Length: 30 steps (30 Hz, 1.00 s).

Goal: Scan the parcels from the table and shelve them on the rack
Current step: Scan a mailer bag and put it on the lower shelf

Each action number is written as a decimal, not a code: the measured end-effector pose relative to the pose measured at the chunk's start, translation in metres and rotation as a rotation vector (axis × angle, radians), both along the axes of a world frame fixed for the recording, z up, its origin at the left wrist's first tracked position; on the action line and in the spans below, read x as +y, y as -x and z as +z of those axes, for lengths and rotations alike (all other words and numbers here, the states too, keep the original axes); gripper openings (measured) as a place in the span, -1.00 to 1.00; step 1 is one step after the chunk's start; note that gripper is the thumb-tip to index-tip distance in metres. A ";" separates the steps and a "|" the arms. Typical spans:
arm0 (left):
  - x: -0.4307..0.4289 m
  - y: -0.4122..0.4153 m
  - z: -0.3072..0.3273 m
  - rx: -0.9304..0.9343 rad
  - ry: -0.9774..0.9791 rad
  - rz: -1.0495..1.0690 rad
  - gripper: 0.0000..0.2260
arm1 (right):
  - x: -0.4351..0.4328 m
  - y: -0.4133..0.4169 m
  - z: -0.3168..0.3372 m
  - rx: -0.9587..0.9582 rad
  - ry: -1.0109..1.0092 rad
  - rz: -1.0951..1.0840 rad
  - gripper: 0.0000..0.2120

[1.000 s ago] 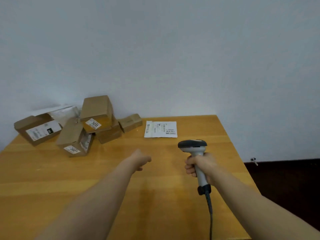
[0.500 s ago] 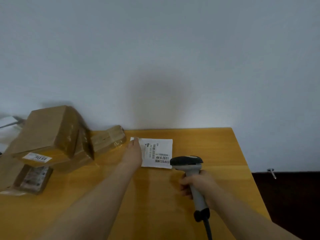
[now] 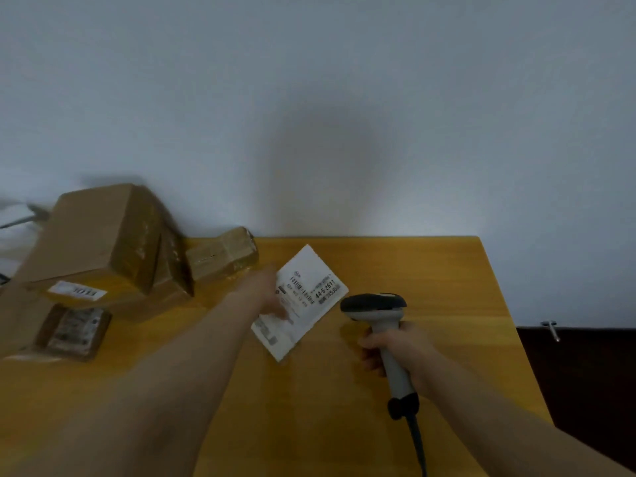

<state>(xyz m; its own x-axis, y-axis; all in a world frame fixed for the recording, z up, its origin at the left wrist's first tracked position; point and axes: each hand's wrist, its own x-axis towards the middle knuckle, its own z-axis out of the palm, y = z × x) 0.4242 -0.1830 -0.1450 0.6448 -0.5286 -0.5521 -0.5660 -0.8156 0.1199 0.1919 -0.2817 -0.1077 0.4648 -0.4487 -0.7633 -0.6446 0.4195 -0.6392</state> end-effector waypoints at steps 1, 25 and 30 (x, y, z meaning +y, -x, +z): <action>0.012 0.003 0.004 0.114 0.087 0.131 -0.48 | 0.006 0.000 0.005 -0.009 0.010 -0.002 -0.92; 0.292 0.063 0.132 0.397 1.067 0.959 -0.80 | 0.256 0.007 0.160 -0.339 0.226 0.256 -0.83; 0.321 0.056 0.135 0.370 1.081 0.986 -0.76 | 0.277 0.007 0.171 -0.343 0.249 0.296 -0.78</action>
<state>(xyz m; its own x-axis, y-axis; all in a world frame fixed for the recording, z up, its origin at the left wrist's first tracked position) 0.3686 0.1383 -0.0101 0.8893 -0.2265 -0.3974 0.3354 -0.2679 0.9032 0.1853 -0.0050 0.0629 0.8043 -0.4085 -0.4316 -0.4484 0.0593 -0.8919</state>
